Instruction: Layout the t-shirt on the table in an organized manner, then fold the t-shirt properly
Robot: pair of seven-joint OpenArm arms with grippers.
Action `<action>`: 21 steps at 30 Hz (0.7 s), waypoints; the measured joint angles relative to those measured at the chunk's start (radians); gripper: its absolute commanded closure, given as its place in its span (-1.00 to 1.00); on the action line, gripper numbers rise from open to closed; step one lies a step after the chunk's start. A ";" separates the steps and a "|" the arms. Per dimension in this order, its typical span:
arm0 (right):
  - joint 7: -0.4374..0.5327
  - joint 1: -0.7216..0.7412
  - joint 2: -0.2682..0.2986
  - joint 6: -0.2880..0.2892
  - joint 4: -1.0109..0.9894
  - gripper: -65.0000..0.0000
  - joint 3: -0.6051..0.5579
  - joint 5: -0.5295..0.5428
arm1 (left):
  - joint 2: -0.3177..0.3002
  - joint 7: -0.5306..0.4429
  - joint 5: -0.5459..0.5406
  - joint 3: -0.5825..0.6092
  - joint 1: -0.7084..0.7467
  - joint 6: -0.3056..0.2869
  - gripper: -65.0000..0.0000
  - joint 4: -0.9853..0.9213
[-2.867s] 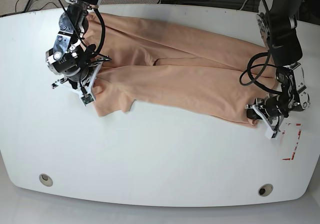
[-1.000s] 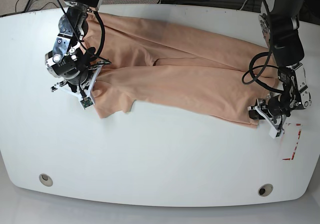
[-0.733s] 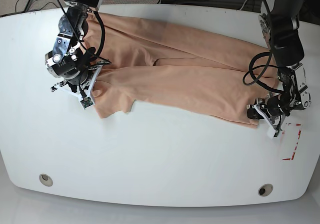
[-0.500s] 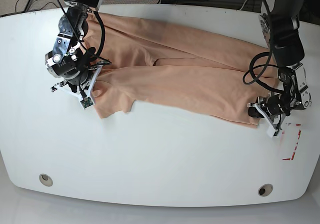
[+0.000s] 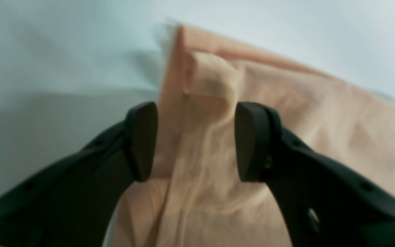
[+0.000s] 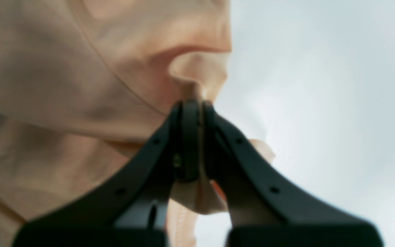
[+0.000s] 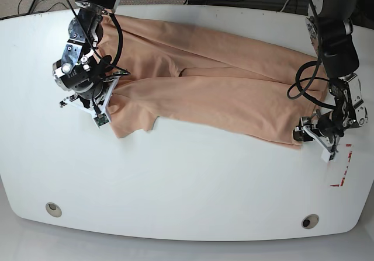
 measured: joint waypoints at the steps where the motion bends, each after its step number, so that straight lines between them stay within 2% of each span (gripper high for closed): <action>1: 0.000 0.000 0.000 0.000 0.000 0.98 0.000 0.000 | 0.000 -0.005 -0.002 0.000 0.000 0.008 -0.04 0.000; 8: 0.000 0.000 0.000 0.000 0.000 0.98 0.000 0.000 | 0.006 -0.011 0.000 0.001 -0.010 0.008 -0.04 -0.001; 13: 0.000 0.000 0.000 0.000 0.000 0.98 0.000 0.000 | 0.001 -0.014 0.000 0.066 -0.027 0.008 -0.04 -0.002; 17: 0.000 0.001 0.000 0.000 0.000 0.98 0.000 0.000 | 0.029 -0.019 -0.004 0.097 -0.031 0.008 -0.03 -0.002; 18: 0.000 0.001 0.000 0.000 0.000 0.98 0.000 0.000 | 0.037 -0.018 -0.004 0.098 -0.029 0.007 0.00 -0.002; 21: 0.000 0.008 0.000 0.000 0.000 0.98 0.000 0.000 | 0.056 -0.014 -0.004 0.098 -0.025 0.008 0.25 -0.002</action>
